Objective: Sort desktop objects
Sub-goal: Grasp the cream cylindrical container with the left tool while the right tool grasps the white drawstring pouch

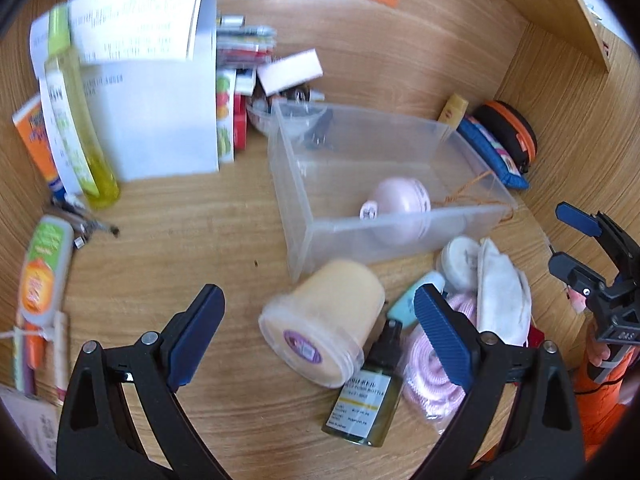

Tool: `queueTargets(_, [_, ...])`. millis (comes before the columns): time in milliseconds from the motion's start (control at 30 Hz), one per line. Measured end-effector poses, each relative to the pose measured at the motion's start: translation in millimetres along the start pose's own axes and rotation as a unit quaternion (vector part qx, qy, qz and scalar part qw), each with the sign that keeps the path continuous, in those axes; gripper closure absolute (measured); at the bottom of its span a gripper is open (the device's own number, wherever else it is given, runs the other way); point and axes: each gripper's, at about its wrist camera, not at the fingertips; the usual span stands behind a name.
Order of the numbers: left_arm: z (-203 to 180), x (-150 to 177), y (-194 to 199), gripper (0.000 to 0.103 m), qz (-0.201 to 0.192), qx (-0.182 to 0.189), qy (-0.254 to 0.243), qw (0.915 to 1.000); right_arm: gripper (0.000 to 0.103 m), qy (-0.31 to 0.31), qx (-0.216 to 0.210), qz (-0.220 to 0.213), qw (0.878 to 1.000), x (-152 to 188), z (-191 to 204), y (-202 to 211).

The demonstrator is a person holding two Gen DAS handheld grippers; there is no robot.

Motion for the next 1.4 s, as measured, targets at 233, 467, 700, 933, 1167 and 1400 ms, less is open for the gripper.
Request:
queueTargets(233, [14,14,-23,0.006,0.040,0.026,0.038,0.9981,0.018,-0.004,-0.002,0.022,1.000,24,6,-4])
queueTargets(467, [13,17,-39,0.006,0.062,0.043,0.049,0.9959,0.018,-0.018,-0.016,0.061,0.998,46,7,-14])
queueTargets(700, [3,13,-52,0.005,0.075,0.042,0.041,0.9955,0.018,-0.029,-0.033,0.089,0.995,57,12,-32])
queueTargets(933, [-5,14,-57,0.003,0.056,0.016,0.019,0.9981,0.003,-0.026,-0.037,0.097,0.994,59,16,-47])
queueTargets(1167, [-6,19,-58,0.005,0.026,-0.003,0.006,0.9996,0.024,-0.029,-0.048,0.092,0.994,64,15,-46])
queueTargets(1400, [-3,16,-55,0.018,0.013,-0.006,0.007,0.9999,0.053,-0.055,-0.069,0.080,0.993,68,4,-36])
Point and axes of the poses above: each gripper's, at about its wrist camera, not at the fingertips, and y roughly against the way its jaws point, z to its left, x to its underside, and after that the axes turned 2 degrees about x, right-handed
